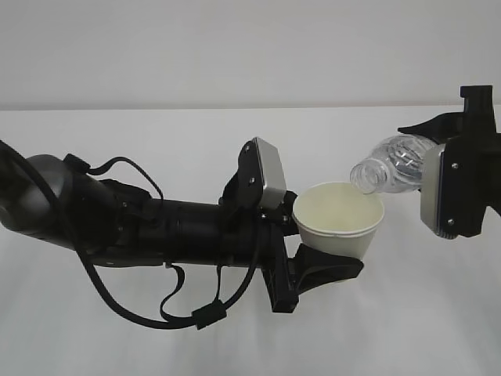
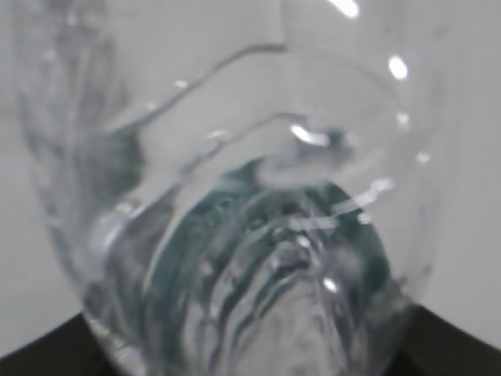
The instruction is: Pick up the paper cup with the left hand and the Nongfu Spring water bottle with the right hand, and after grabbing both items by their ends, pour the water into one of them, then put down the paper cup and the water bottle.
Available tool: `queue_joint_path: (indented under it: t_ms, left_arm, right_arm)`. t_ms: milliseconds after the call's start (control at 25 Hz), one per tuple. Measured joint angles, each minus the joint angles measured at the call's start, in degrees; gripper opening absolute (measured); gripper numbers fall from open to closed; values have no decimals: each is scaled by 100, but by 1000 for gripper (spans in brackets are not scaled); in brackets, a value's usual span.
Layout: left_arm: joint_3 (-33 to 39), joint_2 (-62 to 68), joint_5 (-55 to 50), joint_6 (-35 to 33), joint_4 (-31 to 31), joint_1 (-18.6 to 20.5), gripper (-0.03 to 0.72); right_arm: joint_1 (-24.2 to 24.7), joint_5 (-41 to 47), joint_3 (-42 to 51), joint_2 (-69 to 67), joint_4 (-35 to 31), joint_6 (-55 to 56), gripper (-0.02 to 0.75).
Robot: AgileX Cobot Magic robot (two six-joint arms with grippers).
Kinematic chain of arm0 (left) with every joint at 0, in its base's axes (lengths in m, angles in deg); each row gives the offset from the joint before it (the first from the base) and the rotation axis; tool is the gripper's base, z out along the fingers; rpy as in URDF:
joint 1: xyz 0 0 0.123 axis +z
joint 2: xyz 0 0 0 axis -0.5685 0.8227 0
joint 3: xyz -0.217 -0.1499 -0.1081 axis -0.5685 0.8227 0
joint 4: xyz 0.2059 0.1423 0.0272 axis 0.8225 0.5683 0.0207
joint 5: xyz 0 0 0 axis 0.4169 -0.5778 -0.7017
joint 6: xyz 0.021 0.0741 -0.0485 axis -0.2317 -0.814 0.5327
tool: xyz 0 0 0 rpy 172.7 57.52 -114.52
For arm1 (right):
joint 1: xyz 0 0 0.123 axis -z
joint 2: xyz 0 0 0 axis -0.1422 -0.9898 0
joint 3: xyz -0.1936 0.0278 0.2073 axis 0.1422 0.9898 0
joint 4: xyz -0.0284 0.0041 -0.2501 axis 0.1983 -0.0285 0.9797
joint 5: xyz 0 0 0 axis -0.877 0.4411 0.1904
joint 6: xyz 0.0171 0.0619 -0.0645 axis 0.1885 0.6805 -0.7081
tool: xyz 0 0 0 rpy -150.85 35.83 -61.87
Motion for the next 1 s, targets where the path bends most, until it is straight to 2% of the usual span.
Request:
queue_joint_path:
  t_ms: [280,1000]
  left_arm:
    - [0,0,-144,0,-24,0,455]
    - [0,0,-178,0,-45,0,454]
  right_arm:
    - [-149,136,-60,0,10,-186,430]
    - [-157,365,-312,0,10,-337,430]
